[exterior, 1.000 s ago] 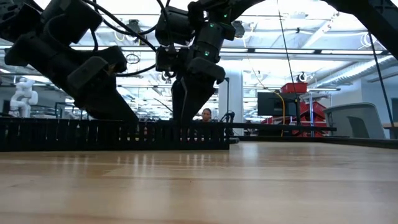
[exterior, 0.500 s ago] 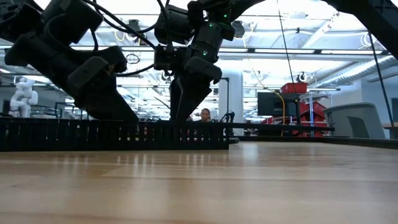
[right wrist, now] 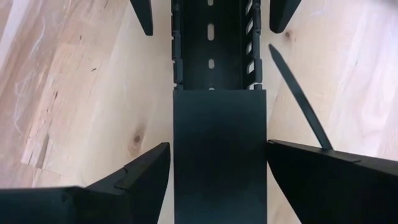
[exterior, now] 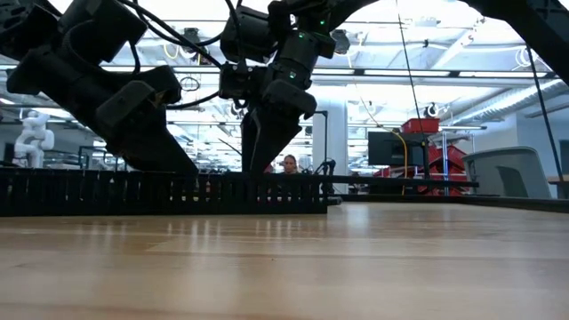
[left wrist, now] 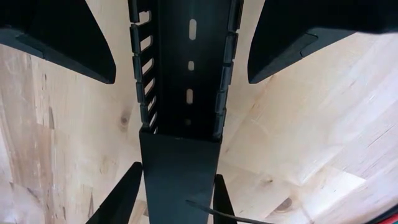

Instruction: Ziptie cables

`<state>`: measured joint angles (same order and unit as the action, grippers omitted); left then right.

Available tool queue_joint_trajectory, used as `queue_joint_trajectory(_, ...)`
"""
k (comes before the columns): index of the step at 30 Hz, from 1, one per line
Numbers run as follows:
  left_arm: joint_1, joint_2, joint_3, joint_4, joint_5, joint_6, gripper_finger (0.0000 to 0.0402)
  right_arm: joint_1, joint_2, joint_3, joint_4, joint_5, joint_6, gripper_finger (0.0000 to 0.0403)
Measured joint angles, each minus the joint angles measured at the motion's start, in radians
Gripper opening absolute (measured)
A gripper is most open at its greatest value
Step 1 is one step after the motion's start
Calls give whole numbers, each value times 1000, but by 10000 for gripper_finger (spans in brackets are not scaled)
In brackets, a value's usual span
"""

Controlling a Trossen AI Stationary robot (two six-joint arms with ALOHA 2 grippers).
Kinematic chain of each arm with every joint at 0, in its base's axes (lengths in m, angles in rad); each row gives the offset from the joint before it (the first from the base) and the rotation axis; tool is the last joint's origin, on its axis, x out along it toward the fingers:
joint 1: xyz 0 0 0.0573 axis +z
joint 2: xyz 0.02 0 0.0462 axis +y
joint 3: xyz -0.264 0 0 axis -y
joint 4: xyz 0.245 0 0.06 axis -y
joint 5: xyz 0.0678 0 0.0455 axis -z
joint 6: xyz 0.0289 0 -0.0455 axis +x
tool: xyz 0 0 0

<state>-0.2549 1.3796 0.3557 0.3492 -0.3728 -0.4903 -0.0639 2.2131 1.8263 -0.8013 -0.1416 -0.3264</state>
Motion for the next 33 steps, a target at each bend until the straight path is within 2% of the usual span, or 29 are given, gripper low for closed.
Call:
queue_joint_trajectory(29, 0, 0, 0, 0, 0, 0, 360, 0, 0, -11, -3, -17, 18, 262)
queue_joint_trajectory(33, 0, 0, 0, 0, 0, 0, 360, -1, 0, -11, -3, -17, 27, 248)
